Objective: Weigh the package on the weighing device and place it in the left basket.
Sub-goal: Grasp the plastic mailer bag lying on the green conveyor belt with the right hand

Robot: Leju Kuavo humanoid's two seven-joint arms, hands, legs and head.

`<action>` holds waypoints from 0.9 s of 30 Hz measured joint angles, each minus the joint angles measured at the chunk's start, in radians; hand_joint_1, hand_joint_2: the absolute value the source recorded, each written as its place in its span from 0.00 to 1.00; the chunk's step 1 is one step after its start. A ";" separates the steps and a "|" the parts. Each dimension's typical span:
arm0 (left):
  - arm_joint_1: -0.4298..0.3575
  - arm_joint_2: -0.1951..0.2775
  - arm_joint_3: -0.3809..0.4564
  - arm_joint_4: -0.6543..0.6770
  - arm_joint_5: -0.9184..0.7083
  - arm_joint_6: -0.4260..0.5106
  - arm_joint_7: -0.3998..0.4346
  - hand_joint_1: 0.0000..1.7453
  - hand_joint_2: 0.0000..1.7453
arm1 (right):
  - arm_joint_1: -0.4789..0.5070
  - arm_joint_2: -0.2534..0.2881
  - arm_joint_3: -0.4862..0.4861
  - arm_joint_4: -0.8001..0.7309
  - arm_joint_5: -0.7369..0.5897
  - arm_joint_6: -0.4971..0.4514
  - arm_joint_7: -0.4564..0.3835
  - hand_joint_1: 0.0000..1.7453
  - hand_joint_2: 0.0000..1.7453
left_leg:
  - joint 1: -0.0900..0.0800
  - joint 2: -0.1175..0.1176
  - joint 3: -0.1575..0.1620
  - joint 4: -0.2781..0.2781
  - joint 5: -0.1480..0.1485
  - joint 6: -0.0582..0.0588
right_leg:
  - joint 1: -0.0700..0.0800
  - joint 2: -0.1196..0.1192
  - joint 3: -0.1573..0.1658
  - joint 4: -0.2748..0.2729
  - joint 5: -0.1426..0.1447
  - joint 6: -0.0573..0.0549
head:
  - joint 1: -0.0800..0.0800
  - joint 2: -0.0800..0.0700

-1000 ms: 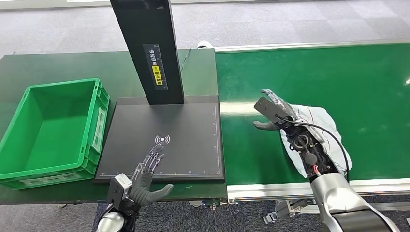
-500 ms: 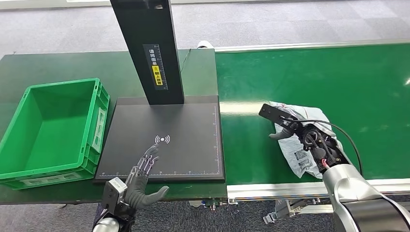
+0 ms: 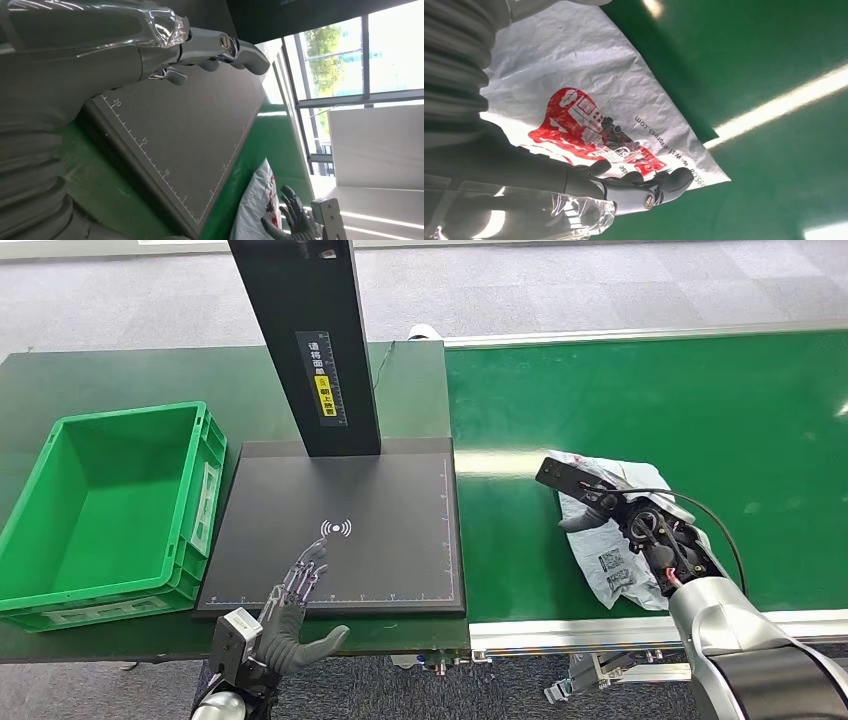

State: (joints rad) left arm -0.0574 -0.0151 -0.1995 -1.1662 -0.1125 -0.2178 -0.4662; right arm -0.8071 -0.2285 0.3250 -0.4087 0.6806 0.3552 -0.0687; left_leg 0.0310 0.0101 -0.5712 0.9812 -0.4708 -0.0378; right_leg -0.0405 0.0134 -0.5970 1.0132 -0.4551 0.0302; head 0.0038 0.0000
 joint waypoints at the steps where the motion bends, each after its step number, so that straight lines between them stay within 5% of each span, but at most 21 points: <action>1: 0.000 0.000 0.000 0.000 0.000 0.000 0.000 0.00 1.00 | 0.000 0.000 0.001 0.001 0.001 0.001 0.001 0.00 1.00 | 0.000 0.000 0.000 0.000 0.000 0.000 | 0.000 0.000 0.000 0.000 0.000 0.000 | 0.000 0.000; 9: 0.001 -0.003 0.003 0.000 0.000 0.017 0.018 0.00 1.00 | -0.021 -0.019 0.056 0.020 0.085 0.116 0.123 0.00 1.00 | 0.000 0.000 0.000 0.000 0.000 0.000 | 0.000 0.000 0.000 0.000 0.000 0.000 | 0.000 0.000; 16: 0.021 -0.023 0.012 -0.010 -0.011 0.046 0.033 0.00 1.00 | -0.017 -0.036 0.106 0.036 0.145 0.093 0.240 0.00 1.00 | 0.000 0.000 0.000 0.000 0.000 0.000 | 0.000 0.000 0.000 0.000 0.000 0.000 | 0.000 0.000; 27: 0.016 -0.046 0.018 -0.024 -0.024 0.048 0.053 0.00 1.00 | 0.020 -0.088 0.151 0.036 0.140 0.188 0.142 0.00 1.00 | 0.000 -0.002 0.002 0.000 0.000 0.000 | 0.000 -0.001 0.002 0.000 0.000 0.000 | 0.000 0.000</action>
State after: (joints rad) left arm -0.0411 -0.0613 -0.1815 -1.1903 -0.1363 -0.1698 -0.4131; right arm -0.7872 -0.3165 0.4764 -0.3726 0.8206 0.5434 0.0738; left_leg 0.0309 0.0081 -0.5694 0.9814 -0.4709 -0.0377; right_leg -0.0405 0.0121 -0.5949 1.0129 -0.4553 0.0304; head 0.0038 0.0000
